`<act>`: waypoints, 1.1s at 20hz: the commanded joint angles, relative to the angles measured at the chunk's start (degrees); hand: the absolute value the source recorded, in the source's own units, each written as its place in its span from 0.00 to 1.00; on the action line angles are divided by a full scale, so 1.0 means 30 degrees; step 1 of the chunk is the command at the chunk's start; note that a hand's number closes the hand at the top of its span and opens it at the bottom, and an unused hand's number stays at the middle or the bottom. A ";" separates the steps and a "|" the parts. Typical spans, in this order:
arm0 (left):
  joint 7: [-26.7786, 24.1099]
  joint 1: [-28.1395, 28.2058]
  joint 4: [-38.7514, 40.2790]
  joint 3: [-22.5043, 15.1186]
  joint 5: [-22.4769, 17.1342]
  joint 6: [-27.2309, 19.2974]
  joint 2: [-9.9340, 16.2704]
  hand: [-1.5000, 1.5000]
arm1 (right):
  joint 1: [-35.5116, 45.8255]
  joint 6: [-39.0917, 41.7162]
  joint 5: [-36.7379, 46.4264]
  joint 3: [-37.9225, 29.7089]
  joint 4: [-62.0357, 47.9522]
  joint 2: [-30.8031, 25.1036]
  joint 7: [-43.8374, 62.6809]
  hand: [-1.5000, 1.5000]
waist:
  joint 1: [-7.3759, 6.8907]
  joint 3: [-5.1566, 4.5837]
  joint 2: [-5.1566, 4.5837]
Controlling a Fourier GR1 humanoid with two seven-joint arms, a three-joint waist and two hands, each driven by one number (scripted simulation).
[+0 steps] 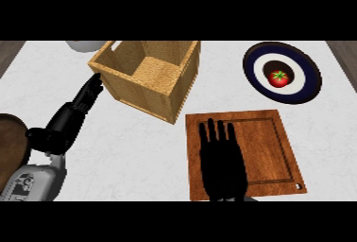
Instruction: Pick the squash from the cutting board and place it in the basket
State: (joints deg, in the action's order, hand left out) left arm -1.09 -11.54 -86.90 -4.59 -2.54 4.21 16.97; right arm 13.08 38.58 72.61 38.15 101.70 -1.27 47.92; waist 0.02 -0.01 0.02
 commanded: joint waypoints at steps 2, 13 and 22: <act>-0.0489 -0.0374 0.0888 0.0267 0.0644 0.0510 -0.0496 0.50 | 0.0056 0.0181 0.0010 0.0533 -0.0095 0.0408 0.1622 0.00 | 0.0020 -0.0002 -0.0003; 0.0380 0.1506 -0.1857 0.0846 0.1191 0.0845 -0.1065 0.50 | -0.0525 -0.1129 0.1129 -0.2004 -0.2291 -0.0299 -0.1143 0.00 | -0.0036 0.0002 0.0009; 0.0710 0.0659 -0.1540 0.1563 0.1035 0.1720 -0.1005 0.50 | -0.1790 0.0638 0.0849 -0.1345 -0.2709 -0.0267 -0.1266 1.00 | 0.0003 0.0001 0.0012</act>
State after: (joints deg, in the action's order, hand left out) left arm 0.15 -9.33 -90.42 -0.17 0.40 9.00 14.34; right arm 9.52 36.97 74.68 33.00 93.25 -1.48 43.57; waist -0.01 -0.03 0.07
